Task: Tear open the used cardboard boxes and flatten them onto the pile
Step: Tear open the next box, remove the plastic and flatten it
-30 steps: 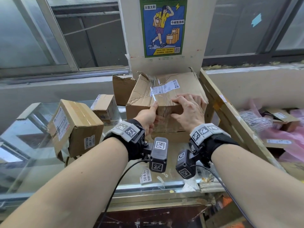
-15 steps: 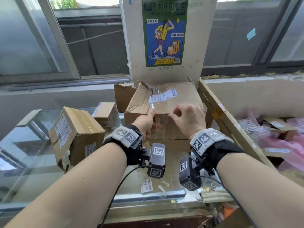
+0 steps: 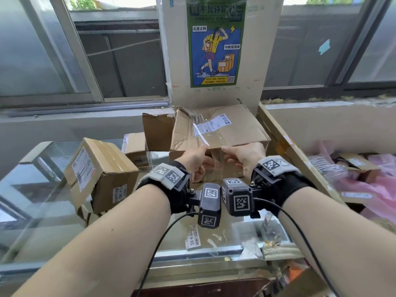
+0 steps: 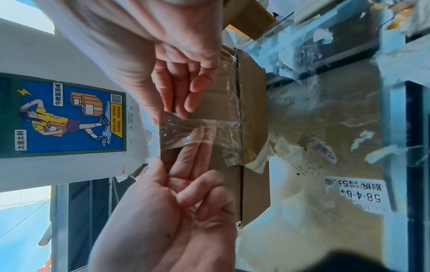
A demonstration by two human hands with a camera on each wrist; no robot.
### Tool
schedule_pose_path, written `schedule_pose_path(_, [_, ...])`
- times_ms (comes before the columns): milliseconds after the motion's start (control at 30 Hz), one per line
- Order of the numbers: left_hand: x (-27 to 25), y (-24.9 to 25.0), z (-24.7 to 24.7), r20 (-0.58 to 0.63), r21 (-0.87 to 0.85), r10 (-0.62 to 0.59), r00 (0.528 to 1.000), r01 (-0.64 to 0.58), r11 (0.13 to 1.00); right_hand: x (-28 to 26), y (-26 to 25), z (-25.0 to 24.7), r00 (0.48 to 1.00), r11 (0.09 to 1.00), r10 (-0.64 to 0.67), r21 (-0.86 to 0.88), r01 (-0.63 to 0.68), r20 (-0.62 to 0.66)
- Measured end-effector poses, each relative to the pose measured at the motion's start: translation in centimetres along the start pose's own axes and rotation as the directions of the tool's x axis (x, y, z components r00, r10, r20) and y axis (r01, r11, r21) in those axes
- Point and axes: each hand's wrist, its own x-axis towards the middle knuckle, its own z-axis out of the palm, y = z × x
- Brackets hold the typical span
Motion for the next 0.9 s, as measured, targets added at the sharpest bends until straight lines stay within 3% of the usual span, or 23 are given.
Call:
schedule_pose_path(100, [-0.4, -0.2, -0.6, 0.043, 0.001, 0.001, 0.999, -0.001, 1.0, 0.1, 0.1, -0.2, 0.997, 0.994, -0.057, -0.094, 0.053, -0.043])
schedule_pose_path(167, [-0.6, -0.4, -1.1, 0.105, 0.011, -0.016, 0.994, 0.015, 1.0, -0.1, -0.8, -0.8, 0.991, 0.944, -0.13, -0.303, 0.13, 0.02])
schedule_pose_path(267, [-1.1, -0.9, -1.5, 0.174, -0.004, -0.027, 0.984, 0.028, 1.0, -0.6, -2.9, -1.4, 0.928, 0.614, -0.34, -0.713, 0.339, 0.149])
schedule_pose_path(300, [-1.1, -1.0, -1.5, 0.186, -0.024, -0.027, 0.982, 0.032, 0.999, -0.8, -3.6, -1.3, 0.893, 0.525, -0.408, -0.751, 0.401, 0.192])
schedule_pose_path(367, [-1.3, -1.2, -1.5, 0.212, -0.05, -0.031, 0.977, 0.043, 0.998, -1.1, -4.5, -0.4, 0.836, 0.447, -0.468, -0.74, 0.503, 0.286])
schedule_pose_path(433, [-1.6, -1.5, -1.5, 0.241, -0.051, -0.034, 0.97, 0.047, 0.998, -1.1, -4.8, 1.0, 0.817, 0.431, -0.47, -0.72, 0.544, 0.335])
schedule_pose_path(533, [-2.3, -1.8, -1.5, 0.29, -0.029, -0.01, 0.957, 0.019, 0.999, -0.3, -4.4, 2.6, 0.879, 0.446, -0.348, -0.766, 0.462, 0.328])
schedule_pose_path(600, [-2.8, -1.6, -1.6, 0.356, 0.03, 0.001, 0.935, -0.013, 0.999, 0.0, -3.9, 3.2, 0.909, 0.4, -0.282, -0.823, 0.402, 0.307])
schedule_pose_path(700, [-3.7, -0.2, -2.3, 0.393, 0.078, -0.052, 0.918, 0.023, 0.997, -0.2, -4.4, 3.5, 0.909, 0.406, -0.286, -0.821, 0.401, 0.303])
schedule_pose_path(800, [-5.3, 1.3, -3.4, 0.359, 0.173, -0.106, 0.927, 0.045, 0.984, -0.4, -5.2, 3.2, 0.9, 0.439, -0.283, -0.789, 0.43, 0.333])
schedule_pose_path(900, [-6.8, 2.8, -4.5, 0.196, 0.292, -0.055, 0.979, -0.005, 0.956, -0.2, -5.2, 3.1, 0.869, 0.395, -0.299, -0.778, 0.489, 0.394])
